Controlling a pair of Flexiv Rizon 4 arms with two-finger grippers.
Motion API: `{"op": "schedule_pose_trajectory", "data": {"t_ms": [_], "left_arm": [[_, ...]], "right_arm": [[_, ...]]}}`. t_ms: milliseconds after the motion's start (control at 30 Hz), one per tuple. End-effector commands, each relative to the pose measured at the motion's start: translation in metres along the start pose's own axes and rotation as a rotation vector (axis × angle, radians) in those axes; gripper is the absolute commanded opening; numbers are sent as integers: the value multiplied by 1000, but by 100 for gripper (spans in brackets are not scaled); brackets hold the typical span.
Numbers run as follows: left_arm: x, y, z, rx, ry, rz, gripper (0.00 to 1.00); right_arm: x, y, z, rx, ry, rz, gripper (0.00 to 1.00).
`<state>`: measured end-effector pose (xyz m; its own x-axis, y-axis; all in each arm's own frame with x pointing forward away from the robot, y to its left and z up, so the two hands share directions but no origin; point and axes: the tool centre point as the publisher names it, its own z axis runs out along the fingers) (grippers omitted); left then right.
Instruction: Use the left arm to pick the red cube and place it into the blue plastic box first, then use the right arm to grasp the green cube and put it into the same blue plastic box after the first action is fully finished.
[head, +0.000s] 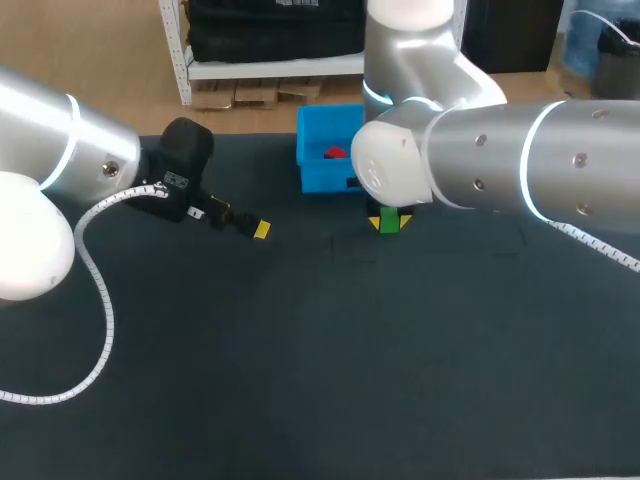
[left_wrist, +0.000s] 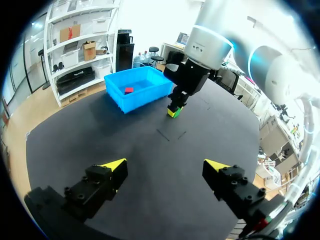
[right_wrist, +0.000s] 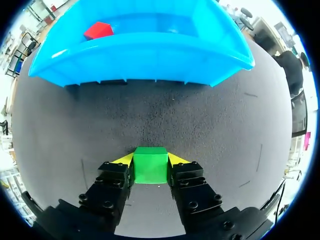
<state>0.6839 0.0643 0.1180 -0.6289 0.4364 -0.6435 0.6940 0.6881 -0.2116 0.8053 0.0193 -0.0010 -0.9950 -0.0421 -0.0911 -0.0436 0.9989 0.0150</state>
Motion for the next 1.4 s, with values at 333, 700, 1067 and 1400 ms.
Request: {"op": "schedule_pose_trajectory", "data": {"t_ms": [333, 700, 1067, 1400], "left_arm": [[1, 1, 0, 5, -6, 2, 100], [1, 1, 0, 5, -6, 2, 100], [1, 1, 0, 5, -6, 2, 100], [1, 1, 0, 5, -6, 2, 100]], "right_arm": [[1, -3, -1, -5, 5, 5, 0], [-2, -4, -16, -16, -20, 6, 0], [0, -2, -56, -25, -63, -11, 0], [2, 1, -96, -26, -83, -41, 0]]}}
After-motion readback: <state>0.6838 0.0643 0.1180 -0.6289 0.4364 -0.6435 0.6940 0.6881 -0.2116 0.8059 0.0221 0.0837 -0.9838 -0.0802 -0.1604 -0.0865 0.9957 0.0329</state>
